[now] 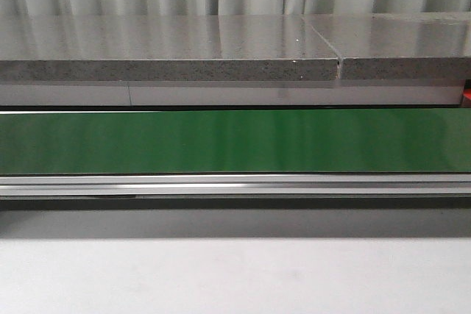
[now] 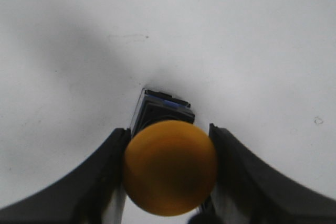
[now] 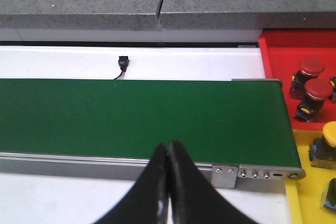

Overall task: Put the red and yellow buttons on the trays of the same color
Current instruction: 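Carry the yellow button over the belt's near end with the left gripper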

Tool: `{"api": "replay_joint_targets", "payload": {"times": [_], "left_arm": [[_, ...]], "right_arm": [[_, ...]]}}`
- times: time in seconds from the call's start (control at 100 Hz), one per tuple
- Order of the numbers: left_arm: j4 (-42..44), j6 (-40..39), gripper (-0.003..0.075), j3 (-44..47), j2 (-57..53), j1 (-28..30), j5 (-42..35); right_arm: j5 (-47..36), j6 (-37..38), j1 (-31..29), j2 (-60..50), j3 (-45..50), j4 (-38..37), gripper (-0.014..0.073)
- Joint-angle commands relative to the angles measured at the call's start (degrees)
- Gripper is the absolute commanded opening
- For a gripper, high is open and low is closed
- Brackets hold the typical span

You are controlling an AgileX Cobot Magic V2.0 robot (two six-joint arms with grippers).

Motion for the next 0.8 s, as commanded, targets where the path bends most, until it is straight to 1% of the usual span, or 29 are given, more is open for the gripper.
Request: {"api": "replay_joint_targets", "payload": {"times": [0.0,0.2,0.31,0.46,0.51,0.64,0.79], "left_arm": [[0.4,0.6,0.0102,-1.9,-5.5,0.1,0.9],[3.5,5.1,0.0102,-1.3,-11.3,0.1,3.4],[4.3,7.0,0.0102,1.4,-16.2,0.1,3.0],[4.1,7.8,0.0102,9.8,-23.9,0.1,-1.2],[3.4,9.3,0.0102,12.6,-26.8,0.0,-2.3],[0.4,12.8,0.0102,19.4,-32.1,0.0,-3.0],[-1.1,14.1,0.0102,23.7,-35.2,-0.4,-3.8]], "right_arm": [[-3.9,-0.4,0.0,0.4,-1.3,-0.1,-0.0067],[-3.9,-0.4,0.0,0.4,-1.3,-0.1,-0.0067],[-3.9,-0.4,0.0,0.4,-1.3,-0.1,-0.0067],[-3.9,-0.4,0.0,0.4,-1.3,-0.1,-0.0067],[-3.9,-0.4,0.0,0.4,-1.3,-0.1,-0.0067],[-3.9,-0.4,0.0,0.4,-1.3,-0.1,-0.0067],[-3.9,-0.4,0.0,0.4,-1.3,-0.1,-0.0067]]}}
